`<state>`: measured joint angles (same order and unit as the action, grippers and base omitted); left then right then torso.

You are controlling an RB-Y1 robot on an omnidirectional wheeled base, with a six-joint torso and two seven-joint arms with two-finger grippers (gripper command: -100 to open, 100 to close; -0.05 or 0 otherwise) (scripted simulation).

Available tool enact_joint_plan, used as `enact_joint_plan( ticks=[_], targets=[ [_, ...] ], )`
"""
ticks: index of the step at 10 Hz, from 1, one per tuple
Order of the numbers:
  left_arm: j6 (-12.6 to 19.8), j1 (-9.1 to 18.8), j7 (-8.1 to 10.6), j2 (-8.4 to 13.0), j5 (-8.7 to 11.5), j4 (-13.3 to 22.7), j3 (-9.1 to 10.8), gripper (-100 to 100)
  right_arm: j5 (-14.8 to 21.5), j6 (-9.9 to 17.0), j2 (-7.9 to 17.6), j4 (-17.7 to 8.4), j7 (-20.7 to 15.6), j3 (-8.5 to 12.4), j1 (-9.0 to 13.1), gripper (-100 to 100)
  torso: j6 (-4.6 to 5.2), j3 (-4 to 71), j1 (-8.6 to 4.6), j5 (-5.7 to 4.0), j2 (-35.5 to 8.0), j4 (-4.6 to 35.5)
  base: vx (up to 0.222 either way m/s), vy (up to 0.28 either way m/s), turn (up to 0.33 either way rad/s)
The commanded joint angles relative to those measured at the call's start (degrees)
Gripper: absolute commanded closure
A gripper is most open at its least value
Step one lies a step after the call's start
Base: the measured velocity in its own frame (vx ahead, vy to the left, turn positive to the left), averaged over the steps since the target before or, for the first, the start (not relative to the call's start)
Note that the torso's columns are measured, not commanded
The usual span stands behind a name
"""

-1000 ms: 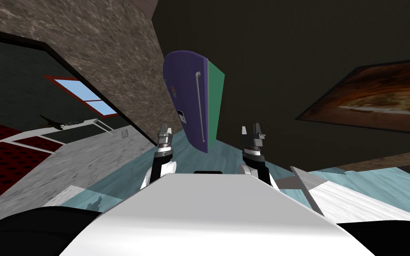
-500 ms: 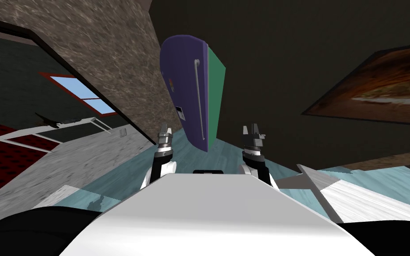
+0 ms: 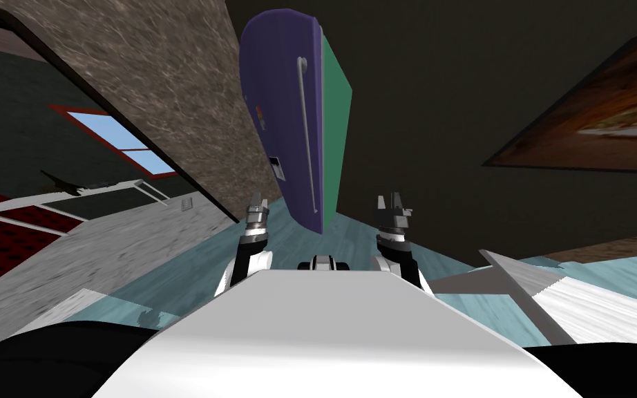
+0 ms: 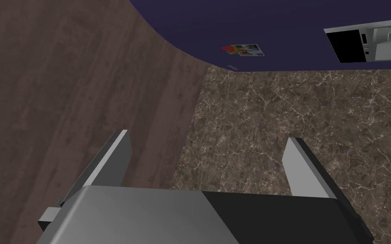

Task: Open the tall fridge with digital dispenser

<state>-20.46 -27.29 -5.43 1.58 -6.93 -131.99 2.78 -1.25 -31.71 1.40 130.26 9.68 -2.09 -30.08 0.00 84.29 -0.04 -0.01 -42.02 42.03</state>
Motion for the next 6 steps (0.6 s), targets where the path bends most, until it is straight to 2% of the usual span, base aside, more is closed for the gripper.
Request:
enact_joint_plan(
  ticks=[1, 3, 6],
  targets=[
    [2.76, 0.21, -0.16, 3.40, 0.01, -0.30, 0.28, -100, 0.00, 0.00, 0.00, 0.00, 0.00, 0.00, 0.00, 0, 0.00, 0.26, 0.01, 0.00, -0.14, 0.16, 0.043, -0.042, -0.017],
    [5.74, 0.64, -0.32, 4.99, 0.02, -0.81, 0.65, -100, 0.00, 0.00, 0.00, 0.00, 0.00, 0.00, 0.00, 0, 0.00, 0.31, -0.02, -0.01, -0.20, 0.23, 0.062, -0.059, -0.020],
    [10.75, 1.41, -0.61, 6.28, 0.05, -1.95, 1.31, -100, 0.00, 0.00, 0.00, 0.00, 0.00, 0.00, 0.00, 0, 0.00, 0.27, 0.08, 0.02, -0.28, 0.26, 0.067, -0.054, -0.026]
  ],
)
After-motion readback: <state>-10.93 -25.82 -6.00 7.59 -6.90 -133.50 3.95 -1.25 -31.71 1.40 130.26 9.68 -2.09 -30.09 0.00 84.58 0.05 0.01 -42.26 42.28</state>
